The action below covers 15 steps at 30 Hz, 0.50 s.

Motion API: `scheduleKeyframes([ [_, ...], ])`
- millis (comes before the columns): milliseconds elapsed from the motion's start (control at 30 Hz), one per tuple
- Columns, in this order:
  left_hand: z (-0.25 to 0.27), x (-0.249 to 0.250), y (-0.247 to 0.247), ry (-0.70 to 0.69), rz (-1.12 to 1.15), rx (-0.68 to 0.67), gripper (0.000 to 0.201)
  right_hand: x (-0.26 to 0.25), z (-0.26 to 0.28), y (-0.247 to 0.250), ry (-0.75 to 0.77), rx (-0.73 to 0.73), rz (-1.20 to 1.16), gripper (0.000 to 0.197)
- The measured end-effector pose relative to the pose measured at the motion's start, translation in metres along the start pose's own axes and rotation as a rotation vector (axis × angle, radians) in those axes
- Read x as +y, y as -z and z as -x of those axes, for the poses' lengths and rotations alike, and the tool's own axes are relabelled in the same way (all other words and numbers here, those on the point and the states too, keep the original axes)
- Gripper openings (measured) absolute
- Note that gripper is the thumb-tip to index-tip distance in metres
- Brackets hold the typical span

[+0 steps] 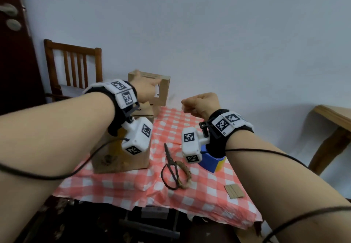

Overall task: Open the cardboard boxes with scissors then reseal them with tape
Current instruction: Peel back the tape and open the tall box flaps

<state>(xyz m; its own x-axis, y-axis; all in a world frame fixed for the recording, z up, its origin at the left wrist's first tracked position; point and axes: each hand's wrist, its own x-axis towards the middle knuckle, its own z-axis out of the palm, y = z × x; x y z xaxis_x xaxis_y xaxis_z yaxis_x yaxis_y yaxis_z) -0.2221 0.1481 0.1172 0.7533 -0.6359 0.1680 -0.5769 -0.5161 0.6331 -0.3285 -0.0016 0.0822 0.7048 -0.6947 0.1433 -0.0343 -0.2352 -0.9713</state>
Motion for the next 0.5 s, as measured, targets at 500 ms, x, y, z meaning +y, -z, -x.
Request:
scheduleKeyframes([
  [500, 0.013, -0.072, 0.017, 0.078, -0.073, 0.080, 0.027, -0.015, -0.016, -0.065, -0.105, -0.197, 0.114, 0.019],
])
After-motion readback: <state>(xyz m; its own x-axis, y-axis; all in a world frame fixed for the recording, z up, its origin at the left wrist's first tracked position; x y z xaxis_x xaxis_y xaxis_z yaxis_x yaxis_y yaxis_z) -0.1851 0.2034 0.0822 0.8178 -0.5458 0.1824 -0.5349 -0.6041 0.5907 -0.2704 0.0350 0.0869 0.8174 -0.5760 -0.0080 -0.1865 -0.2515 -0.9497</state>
